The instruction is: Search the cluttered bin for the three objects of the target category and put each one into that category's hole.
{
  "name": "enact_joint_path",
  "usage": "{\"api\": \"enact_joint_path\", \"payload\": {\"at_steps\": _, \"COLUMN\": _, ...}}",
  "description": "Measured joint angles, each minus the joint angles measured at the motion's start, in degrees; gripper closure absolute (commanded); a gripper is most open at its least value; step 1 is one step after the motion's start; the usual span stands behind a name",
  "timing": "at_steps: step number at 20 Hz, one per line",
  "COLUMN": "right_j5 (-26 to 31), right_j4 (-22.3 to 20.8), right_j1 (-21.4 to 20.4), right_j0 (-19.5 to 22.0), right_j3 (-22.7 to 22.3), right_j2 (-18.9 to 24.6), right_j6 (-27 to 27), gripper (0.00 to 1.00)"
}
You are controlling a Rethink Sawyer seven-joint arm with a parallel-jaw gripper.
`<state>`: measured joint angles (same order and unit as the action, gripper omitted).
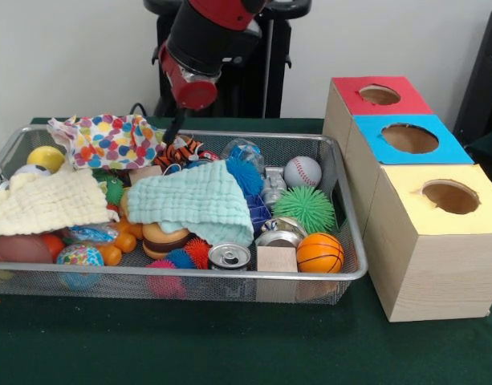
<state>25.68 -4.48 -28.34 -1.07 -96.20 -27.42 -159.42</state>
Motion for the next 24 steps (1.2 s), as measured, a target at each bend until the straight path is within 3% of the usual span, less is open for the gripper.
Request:
{"api": "enact_joint_path", "payload": {"at_steps": 12, "right_j5": 1.7, "right_j4": 2.6, "right_j1": -1.9, "right_j0": -0.7, "right_j3": -2.1, "right_j2": 4.1, "right_j6": 0.0, "gripper": 0.0}}
{"api": "enact_joint_path", "payload": {"at_steps": 24, "right_j5": 1.9, "right_j4": 8.0, "right_j1": -0.8, "right_j0": -5.9, "right_j3": -2.2, "right_j2": 5.0, "right_j6": 0.0, "gripper": 0.0}}
